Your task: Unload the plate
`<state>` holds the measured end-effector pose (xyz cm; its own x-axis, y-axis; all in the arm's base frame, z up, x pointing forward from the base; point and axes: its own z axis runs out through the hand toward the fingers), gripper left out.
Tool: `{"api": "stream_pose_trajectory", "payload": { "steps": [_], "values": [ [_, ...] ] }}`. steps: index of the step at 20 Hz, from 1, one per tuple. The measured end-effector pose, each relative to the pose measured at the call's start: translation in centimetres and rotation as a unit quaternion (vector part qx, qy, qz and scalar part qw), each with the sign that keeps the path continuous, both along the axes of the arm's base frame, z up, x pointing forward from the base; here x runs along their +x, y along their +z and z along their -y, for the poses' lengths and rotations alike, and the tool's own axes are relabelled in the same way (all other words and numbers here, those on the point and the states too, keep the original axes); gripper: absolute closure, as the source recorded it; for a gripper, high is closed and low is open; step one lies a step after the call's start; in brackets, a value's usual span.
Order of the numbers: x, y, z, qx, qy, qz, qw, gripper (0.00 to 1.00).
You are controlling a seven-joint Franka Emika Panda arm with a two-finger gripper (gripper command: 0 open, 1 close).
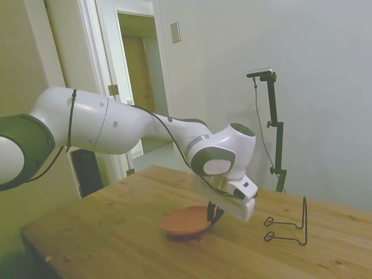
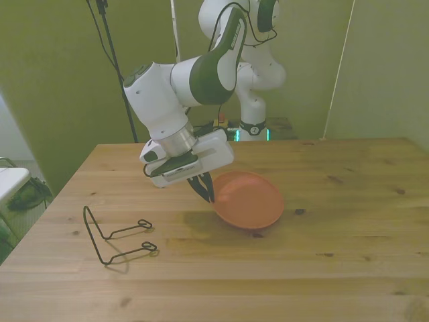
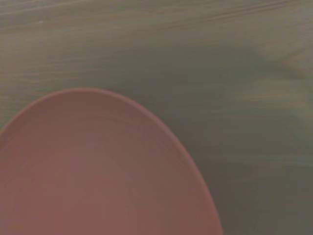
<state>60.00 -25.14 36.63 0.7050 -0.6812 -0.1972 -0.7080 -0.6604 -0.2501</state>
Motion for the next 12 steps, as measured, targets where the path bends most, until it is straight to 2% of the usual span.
{"api": "stream_pose_trajectory", "payload": {
  "steps": [1,12],
  "values": [
    [-0.09,-0.32,0.05,-0.005,0.002,0.003,1.0000,0.00],
    [-0.74,-0.41,-0.01,-0.026,0.015,0.009,0.9995,0.00]
  ]
}}
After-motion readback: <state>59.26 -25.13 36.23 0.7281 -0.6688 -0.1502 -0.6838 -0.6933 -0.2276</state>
